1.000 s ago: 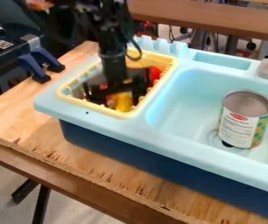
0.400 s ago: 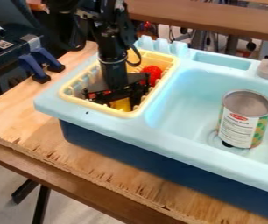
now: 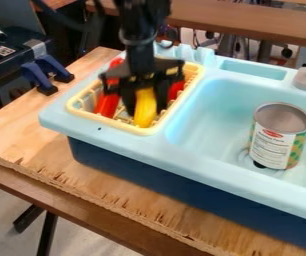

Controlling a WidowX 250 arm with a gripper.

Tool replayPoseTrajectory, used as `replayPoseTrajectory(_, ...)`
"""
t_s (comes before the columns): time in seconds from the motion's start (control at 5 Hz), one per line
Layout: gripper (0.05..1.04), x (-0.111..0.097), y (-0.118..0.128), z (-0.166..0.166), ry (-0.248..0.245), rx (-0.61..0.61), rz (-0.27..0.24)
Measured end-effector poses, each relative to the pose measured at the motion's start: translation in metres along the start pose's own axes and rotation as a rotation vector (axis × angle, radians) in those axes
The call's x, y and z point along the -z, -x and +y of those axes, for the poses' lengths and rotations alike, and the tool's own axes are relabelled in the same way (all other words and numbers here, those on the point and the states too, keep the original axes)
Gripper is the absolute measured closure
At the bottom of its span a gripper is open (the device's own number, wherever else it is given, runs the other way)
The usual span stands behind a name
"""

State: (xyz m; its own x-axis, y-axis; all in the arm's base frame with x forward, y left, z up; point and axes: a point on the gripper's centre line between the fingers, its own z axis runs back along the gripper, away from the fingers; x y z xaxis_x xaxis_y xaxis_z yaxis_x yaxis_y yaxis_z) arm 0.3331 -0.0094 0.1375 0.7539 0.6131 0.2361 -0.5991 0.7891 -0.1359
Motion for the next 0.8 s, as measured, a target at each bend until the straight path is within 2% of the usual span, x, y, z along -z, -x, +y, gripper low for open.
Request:
replayPoseTrajectory(0.2,0.530,-0.023,-0.005,-0.014,0.041,0.106,-0.031)
replayPoseTrajectory(0.4,0.530,-0.033,-0.002,-0.031,0.090,0.199,-0.040)
replayPoseTrajectory(0.8,0.530,-0.038,0.036,-0.078,0.245,0.409,0.005)
